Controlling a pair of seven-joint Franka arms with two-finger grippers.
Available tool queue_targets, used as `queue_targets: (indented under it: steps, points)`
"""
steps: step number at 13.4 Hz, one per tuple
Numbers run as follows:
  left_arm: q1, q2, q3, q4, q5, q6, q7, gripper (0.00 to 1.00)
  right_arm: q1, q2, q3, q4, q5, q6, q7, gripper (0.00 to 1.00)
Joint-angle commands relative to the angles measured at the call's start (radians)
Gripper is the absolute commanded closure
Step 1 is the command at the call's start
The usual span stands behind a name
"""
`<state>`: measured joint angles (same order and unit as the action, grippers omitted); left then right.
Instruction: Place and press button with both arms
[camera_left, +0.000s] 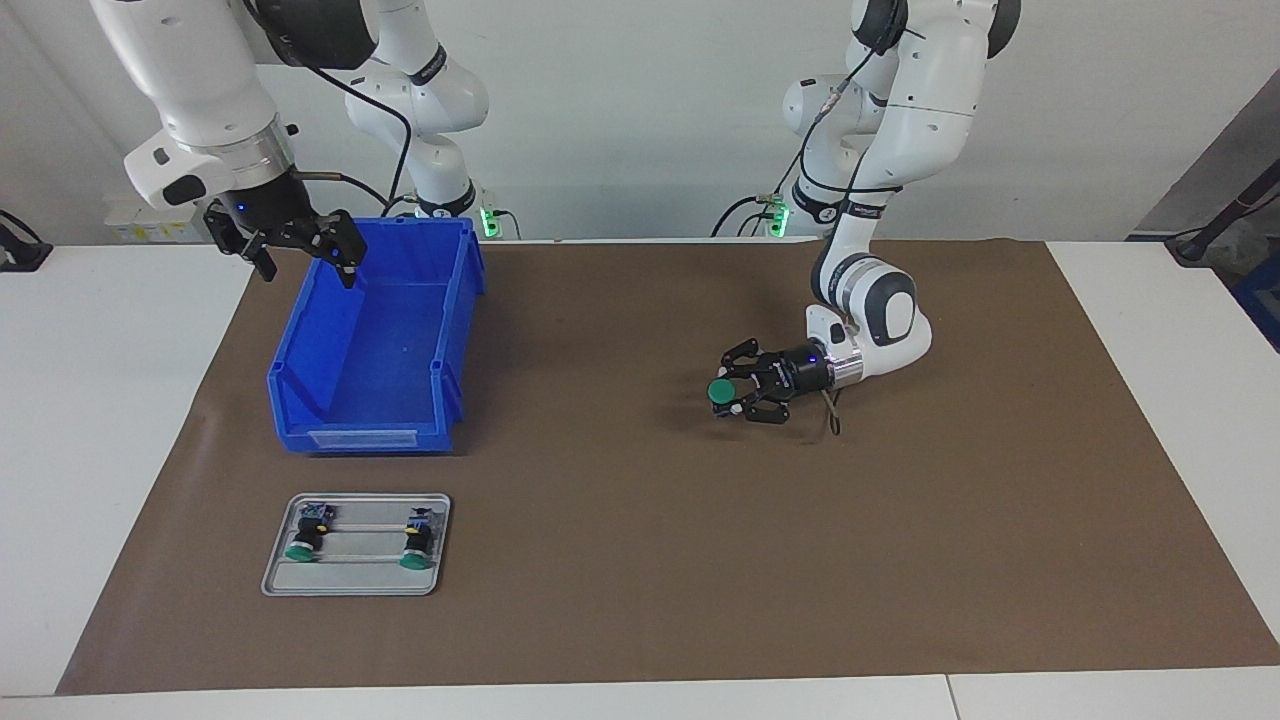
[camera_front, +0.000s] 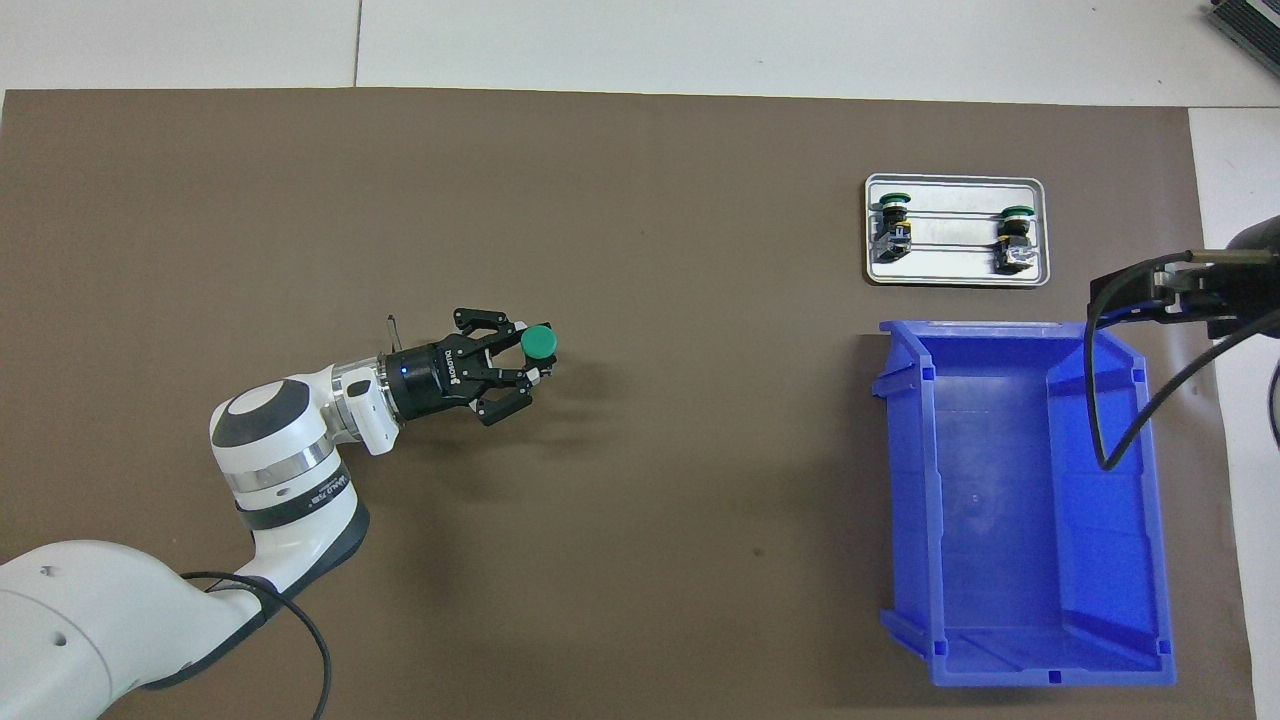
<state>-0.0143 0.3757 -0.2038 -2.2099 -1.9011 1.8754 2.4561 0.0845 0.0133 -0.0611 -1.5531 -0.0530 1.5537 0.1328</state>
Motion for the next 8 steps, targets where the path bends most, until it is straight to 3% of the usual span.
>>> queue_targets:
  steps: [1,8]
  points:
    - [-0.013,0.054,0.012,0.033,-0.026,-0.045,0.081,1.00,-0.009,-0.015,0.003,-0.016,0.027,-0.003,-0.029,0.00]
    - [-0.013,0.135,0.014,0.047,-0.024,-0.104,0.214,1.00,-0.009,-0.015,0.003,-0.016,0.027,-0.003,-0.029,0.00]
